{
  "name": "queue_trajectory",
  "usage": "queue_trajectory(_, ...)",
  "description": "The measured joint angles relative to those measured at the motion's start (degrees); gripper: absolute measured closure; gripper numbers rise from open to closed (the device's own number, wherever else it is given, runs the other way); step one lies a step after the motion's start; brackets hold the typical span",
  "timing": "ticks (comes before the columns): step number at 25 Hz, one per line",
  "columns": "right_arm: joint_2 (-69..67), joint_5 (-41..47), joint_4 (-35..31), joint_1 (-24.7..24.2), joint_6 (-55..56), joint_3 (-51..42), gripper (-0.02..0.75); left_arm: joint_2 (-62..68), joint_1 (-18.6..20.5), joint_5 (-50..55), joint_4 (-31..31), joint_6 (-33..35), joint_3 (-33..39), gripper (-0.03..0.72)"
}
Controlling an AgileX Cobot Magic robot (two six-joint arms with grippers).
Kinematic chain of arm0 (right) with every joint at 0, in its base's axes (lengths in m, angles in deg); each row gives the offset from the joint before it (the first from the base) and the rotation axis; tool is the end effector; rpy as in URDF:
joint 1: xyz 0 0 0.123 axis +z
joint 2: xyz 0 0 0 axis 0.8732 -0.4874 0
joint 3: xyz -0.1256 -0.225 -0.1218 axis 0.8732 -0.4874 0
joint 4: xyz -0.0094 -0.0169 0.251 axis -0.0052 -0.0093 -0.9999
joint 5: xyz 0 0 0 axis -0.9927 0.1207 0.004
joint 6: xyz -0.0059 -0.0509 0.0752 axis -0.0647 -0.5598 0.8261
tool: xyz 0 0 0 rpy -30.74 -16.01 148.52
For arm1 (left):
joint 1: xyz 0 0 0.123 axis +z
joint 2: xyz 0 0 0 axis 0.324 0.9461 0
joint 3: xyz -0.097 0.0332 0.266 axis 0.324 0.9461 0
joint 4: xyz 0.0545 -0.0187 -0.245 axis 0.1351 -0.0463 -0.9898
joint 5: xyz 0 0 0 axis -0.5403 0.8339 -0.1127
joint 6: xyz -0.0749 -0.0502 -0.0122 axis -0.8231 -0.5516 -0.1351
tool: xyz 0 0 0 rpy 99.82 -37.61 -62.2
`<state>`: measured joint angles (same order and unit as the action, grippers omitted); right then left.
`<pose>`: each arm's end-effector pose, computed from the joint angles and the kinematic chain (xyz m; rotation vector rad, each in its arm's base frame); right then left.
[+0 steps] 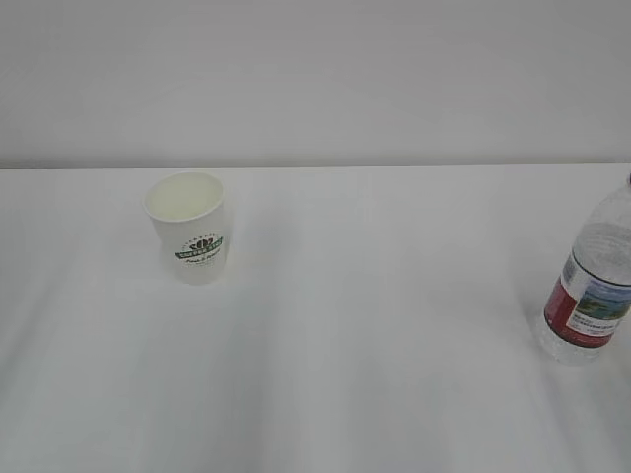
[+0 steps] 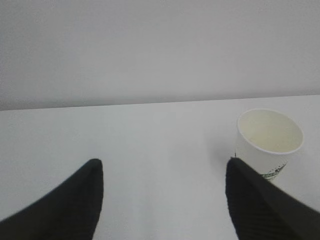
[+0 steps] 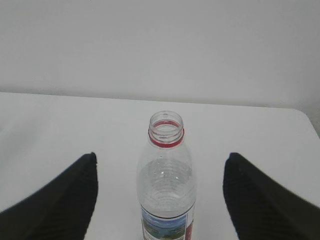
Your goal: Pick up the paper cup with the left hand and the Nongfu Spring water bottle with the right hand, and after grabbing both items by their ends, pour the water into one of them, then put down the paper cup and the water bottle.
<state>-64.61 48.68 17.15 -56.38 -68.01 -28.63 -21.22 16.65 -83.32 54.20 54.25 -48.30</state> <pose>0.1174 0.0111 0.2811 -0.1197 1.8747 0.0495 0.1451 -0.0056 0.2766 -0.0008 1.8537 -0.0518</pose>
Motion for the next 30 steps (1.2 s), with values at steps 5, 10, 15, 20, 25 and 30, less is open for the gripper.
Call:
queue_trajectory(5,-5.9,-5.5,-0.1,0.0,0.0,0.0,0.149,0.0,0.0,-3.9,0.0,0.0,1.7,0.134)
queue_trajectory(10,-11.2,-13.8,-0.2,0.0,-0.1,-2.7,0.149,3.2,0.0,-6.3,0.0,0.0,2.1,0.135)
queue_trajectory(15,-13.3,-20.3,-0.7,0.0,-0.1,-4.4,0.149,8.7,0.0,-9.0,-0.4,0.0,2.1,0.136)
queue_trajectory(20,-13.3,-21.4,-0.9,0.0,0.5,-4.8,0.149,15.0,0.0,-16.7,-1.3,-2.1,3.7,0.137)
queue_trajectory(25,-13.3,-27.0,-0.9,0.0,3.7,-9.8,0.149,22.6,-2.8,-26.4,-2.1,-5.3,7.5,0.138)
queue_trajectory(30,-13.3,-32.5,-1.0,0.0,6.9,-16.4,0.149,28.6,-9.5,-32.5,-1.0,-5.5,10.4,0.169)
